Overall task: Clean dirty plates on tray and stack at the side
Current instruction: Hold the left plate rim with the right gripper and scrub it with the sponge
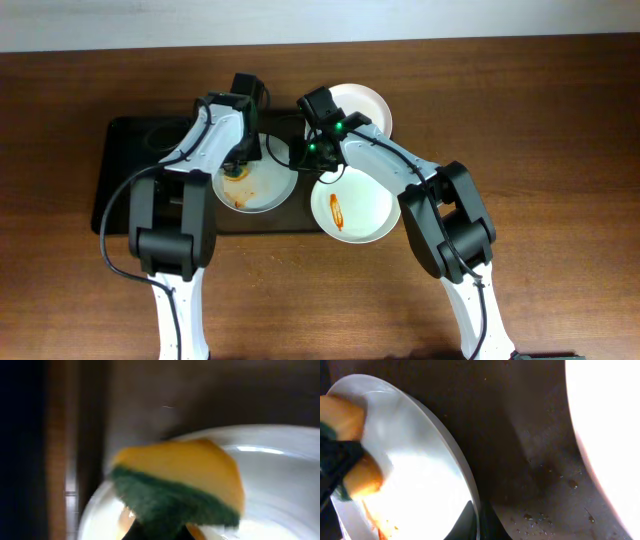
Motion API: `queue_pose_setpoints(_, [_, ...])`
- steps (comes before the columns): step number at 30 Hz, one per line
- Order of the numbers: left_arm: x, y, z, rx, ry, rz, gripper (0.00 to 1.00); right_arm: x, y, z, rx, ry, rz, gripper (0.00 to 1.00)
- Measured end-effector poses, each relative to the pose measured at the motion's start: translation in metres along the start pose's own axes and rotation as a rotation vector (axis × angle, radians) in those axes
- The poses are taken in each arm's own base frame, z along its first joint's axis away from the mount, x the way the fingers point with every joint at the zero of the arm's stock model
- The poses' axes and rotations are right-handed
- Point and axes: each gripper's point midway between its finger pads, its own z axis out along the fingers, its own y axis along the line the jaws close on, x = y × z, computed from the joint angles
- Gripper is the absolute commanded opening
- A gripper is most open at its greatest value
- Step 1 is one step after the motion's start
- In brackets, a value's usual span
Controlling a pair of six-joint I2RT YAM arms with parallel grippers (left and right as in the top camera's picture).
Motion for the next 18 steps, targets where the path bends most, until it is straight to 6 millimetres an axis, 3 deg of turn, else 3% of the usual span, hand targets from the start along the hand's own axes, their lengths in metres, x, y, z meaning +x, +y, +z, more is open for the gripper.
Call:
queue_pose_setpoints(2, [0.001, 0.015, 0.003, -0.092, -0.009, -0.015, 0.01, 0.001, 0.000, 0.000, 0.001, 0.002, 0.001, 0.04])
queue_pose_setpoints(4, [0.016, 0.021, 0.000, -0.129, 0.070, 0.009, 0.01, 0.003, -0.002, 0.000, 0.008, 0.013, 0.005, 0.04])
queue_pose_setpoints(6, [0.015, 0.015, -0.010, -0.081, 0.156, 0.025, 0.01, 0.006, -0.006, -0.001, 0.020, 0.027, 0.015, 0.04])
queue_pose_setpoints(7, [-0.005, 0.007, -0.029, 0.000, 0.141, 0.031, 0.01, 0.007, -0.008, -0.001, 0.026, 0.032, 0.020, 0.04])
queue_pose_setpoints(9, [-0.055, 0.004, -0.088, 0.140, -0.007, 0.002, 0.01, 0.006, -0.011, -0.002, 0.032, 0.034, 0.026, 0.04])
queue_pose_setpoints(10, [-0.080, 0.010, -0.131, 0.208, -0.115, -0.024, 0.01, 0.007, -0.012, -0.002, 0.034, 0.035, 0.028, 0.04])
queue_pose_setpoints(11, [-0.085, 0.016, -0.146, 0.224, -0.140, -0.034, 0.01, 0.007, -0.012, -0.002, 0.034, 0.035, 0.027, 0.04])
queue_pose_setpoints(12, [-0.087, 0.024, -0.153, 0.234, -0.148, -0.045, 0.01, 0.007, -0.012, -0.002, 0.034, 0.035, 0.027, 0.04])
queue_pose_setpoints(14, [-0.087, 0.037, -0.150, 0.233, -0.131, -0.066, 0.01, 0.006, -0.013, -0.003, 0.041, 0.032, 0.012, 0.04])
queue_pose_setpoints(16, [-0.090, 0.057, -0.143, 0.221, -0.121, -0.104, 0.01, 0.006, -0.026, -0.016, 0.139, 0.021, -0.021, 0.04])
queue_pose_setpoints(17, [-0.091, 0.062, -0.142, 0.219, -0.120, -0.115, 0.01, 0.005, -0.031, -0.030, 0.210, 0.010, -0.059, 0.04])
queue_pose_setpoints(18, [-0.091, 0.066, -0.141, 0.217, -0.119, -0.124, 0.01, -0.007, -0.025, -0.056, 0.285, -0.053, -0.132, 0.04])
